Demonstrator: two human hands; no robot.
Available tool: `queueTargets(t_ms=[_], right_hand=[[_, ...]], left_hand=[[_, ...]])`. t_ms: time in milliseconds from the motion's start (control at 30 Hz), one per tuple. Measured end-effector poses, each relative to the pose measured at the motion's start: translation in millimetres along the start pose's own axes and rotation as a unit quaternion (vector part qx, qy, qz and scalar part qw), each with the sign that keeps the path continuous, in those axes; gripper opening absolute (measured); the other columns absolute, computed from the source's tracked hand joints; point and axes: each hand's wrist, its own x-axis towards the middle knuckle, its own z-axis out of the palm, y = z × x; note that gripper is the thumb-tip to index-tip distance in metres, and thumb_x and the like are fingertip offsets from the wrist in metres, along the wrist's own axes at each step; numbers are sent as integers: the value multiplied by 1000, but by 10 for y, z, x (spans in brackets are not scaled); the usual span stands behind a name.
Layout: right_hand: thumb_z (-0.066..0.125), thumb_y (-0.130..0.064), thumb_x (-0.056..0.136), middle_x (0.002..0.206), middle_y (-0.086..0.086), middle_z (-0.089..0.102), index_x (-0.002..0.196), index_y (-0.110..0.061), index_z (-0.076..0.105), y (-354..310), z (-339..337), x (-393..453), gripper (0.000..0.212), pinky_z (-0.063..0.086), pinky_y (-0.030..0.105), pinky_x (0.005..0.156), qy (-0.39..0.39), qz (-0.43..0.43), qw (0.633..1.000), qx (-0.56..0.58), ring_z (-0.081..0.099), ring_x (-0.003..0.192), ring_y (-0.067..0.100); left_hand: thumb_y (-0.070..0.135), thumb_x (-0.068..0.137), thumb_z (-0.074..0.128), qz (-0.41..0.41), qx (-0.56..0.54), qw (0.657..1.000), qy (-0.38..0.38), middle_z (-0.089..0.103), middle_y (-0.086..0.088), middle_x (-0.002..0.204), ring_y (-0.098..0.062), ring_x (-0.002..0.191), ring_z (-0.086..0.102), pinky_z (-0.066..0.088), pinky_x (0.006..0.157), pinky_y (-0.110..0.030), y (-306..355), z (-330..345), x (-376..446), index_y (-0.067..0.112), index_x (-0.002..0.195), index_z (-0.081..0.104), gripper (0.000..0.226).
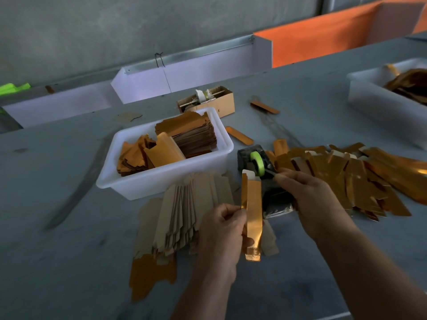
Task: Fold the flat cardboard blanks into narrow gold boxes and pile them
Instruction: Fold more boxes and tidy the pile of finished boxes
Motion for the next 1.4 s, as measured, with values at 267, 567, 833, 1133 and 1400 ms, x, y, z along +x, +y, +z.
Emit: queueTargets(t_ms=[267,567,833,1133,1400], right_hand=[[64,-17,86,92,-23,50,62,-20,61,76,-36,-165,24,37,16,62,98,-153,938,-294,50,73,-3],[64,-20,87,121,-4,55,64,-30,56,269,-45,-179,27,35,23,78,127,-165,916,-343,50,98,9],[62,-13,88,116,-3,59,77,-25,60,360,-8,-179,16,43,27,84,148,-178,925,-302,53,95,10],[61,-1,85,106,2,59,78,-4,65,350,-64,-116,9,32,6,65,153,-220,875,-404,52,88,11],[59,-17,86,81,-2,63,79,-26,60,48,-307,-434,12,52,35,71,81,-164,968,-174,61,79,18]], left_hand=[[18,93,58,0,-20,1000,-12,66,-4,69,-3,42,55,43,42,-13,-4,-9,7,10,85,66,13],[20,96,55,41,-70,995,-54,67,-4,75,-5,52,60,44,46,-15,117,115,37,10,93,62,12],[23,96,55,47,-24,995,-86,60,1,74,1,44,54,43,44,-12,176,337,175,17,90,59,9],[24,95,57,21,-15,996,-84,63,-1,74,-1,40,52,42,42,-13,203,314,237,17,89,62,10],[19,94,59,51,5,995,-83,64,-1,76,-1,45,55,44,45,-15,233,238,155,14,86,65,12]])
